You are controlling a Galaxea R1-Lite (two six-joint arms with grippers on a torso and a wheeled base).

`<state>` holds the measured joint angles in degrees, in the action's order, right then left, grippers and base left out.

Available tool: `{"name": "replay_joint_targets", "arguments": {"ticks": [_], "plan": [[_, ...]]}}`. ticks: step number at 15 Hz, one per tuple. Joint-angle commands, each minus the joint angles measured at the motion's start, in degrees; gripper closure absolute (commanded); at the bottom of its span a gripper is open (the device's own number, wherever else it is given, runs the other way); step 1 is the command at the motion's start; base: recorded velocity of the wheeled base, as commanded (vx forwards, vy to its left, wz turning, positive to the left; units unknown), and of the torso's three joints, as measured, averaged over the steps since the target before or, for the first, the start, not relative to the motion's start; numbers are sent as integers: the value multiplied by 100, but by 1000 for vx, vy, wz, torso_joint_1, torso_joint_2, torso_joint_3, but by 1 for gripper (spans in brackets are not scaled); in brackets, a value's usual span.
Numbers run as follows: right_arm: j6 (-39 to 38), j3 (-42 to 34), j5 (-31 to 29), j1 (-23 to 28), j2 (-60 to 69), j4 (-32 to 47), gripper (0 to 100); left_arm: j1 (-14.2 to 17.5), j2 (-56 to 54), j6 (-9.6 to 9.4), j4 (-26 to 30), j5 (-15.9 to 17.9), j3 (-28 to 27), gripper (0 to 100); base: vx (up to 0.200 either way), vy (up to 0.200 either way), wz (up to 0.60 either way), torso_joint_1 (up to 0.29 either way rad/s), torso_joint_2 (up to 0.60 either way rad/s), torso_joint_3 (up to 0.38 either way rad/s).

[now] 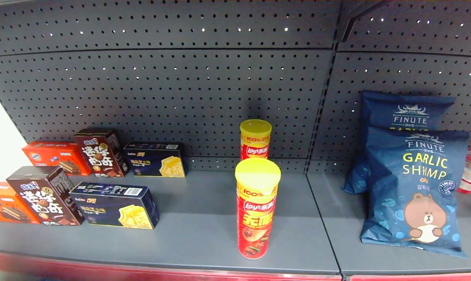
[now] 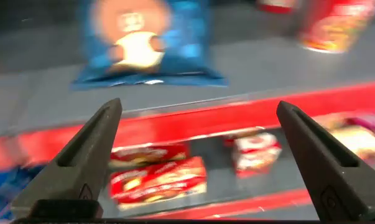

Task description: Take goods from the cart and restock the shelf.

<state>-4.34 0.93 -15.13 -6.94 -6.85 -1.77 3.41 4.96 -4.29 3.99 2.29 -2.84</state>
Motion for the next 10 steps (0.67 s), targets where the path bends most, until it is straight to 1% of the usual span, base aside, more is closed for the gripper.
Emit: {"name": "replay_joint_targets", "arguments": {"ticks": [1, 3, 4, 5, 6, 7, 8, 9, 10], "plan": [[3, 4, 28, -1, 167, 1, 0, 10, 22, -28, -3, 17, 3, 0, 0, 0, 0, 0, 0, 0], [21, 4, 28, -1, 167, 1, 0, 1, 22, 34, -3, 17, 3, 0, 0, 0, 0, 0, 0, 0], [30, 4, 28, -1, 167, 1, 0, 1, 22, 78, -3, 17, 3, 0, -200, 0, 0, 2, 7, 2], [47, 4, 36, -1, 167, 1, 0, 1, 22, 60, -3, 8, 3, 0, -200, 0, 0, 7, -7, -2], [74, 4, 45, -1, 167, 1, 0, 1, 31, 130, -56, -18, 152, 0, 0, 0, 0, 0, 0, 0], [91, 4, 36, -1, 167, 1, 0, -34, 14, 209, -276, -27, 249, 0, 0, 0, 0, 0, 0, 0], [144, 4, 36, -1, 167, 1, 0, -69, 14, 183, -407, -18, 284, 0, 0, 0, 0, 0, 0, 0], [153, 4, 36, -1, 167, 1, 0, -78, 5, 183, -407, -18, 284, 0, 0, 0, 0, 0, 0, 0], [179, 4, 45, -1, 167, 10, 0, -385, -338, 165, -407, 8, 284, 0, 0, 0, 0, 0, 0, 0]]}}
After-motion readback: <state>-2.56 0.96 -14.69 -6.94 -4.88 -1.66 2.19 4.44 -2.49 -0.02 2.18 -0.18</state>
